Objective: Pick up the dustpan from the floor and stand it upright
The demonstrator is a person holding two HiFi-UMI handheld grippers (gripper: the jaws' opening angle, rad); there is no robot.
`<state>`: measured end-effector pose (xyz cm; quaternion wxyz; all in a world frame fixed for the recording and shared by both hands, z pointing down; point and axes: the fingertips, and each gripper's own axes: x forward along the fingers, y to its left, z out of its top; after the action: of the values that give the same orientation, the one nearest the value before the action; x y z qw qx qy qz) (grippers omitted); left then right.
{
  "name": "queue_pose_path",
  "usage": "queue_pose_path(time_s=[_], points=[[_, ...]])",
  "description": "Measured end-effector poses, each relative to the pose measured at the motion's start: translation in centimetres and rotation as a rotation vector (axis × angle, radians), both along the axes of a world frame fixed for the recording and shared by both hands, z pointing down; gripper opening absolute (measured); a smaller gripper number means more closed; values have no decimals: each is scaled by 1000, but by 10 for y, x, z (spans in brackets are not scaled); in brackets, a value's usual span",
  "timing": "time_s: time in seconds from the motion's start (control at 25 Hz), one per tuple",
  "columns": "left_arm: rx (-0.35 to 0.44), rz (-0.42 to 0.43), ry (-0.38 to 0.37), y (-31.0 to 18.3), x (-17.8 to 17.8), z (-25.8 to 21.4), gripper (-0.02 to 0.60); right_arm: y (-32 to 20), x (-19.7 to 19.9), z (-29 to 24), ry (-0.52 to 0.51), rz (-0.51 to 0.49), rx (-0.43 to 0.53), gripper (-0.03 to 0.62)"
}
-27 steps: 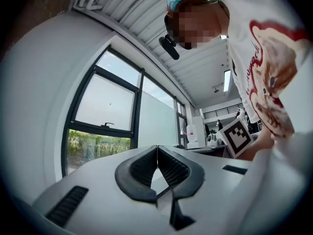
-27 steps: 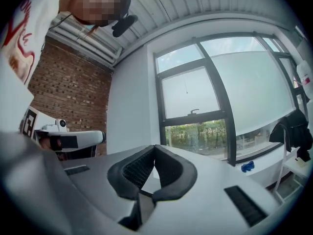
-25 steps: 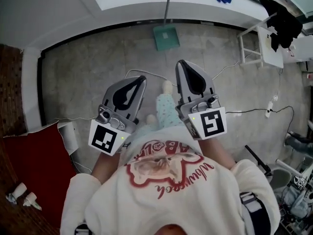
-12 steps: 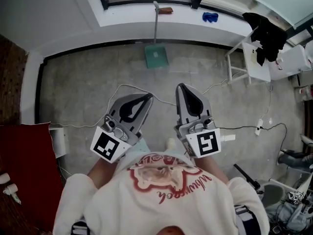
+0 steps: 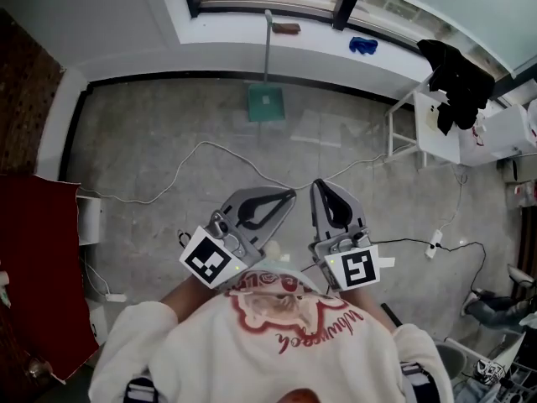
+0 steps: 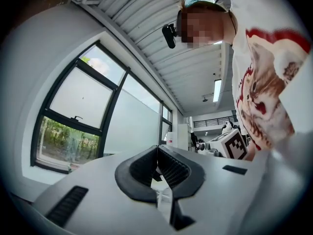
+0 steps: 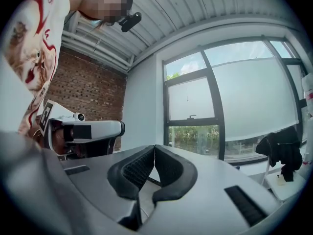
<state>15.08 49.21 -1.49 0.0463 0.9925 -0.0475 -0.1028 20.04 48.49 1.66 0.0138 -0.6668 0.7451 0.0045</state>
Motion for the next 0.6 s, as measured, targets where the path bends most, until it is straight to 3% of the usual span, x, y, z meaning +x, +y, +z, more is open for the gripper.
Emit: queue_pose_path(time_s=[0.16,0.32,0.6], points=[[-5,-11,28,3,-11,-9,20,-2,-13,-10,-16,9,37,25],[-9,-15,3,-4,-29,-7,20,-14,-33,-25,-44,-5,72,25],[-19,-38,1,-12,-46,-2,20,-14,-55,-27,36,-40,63,25]])
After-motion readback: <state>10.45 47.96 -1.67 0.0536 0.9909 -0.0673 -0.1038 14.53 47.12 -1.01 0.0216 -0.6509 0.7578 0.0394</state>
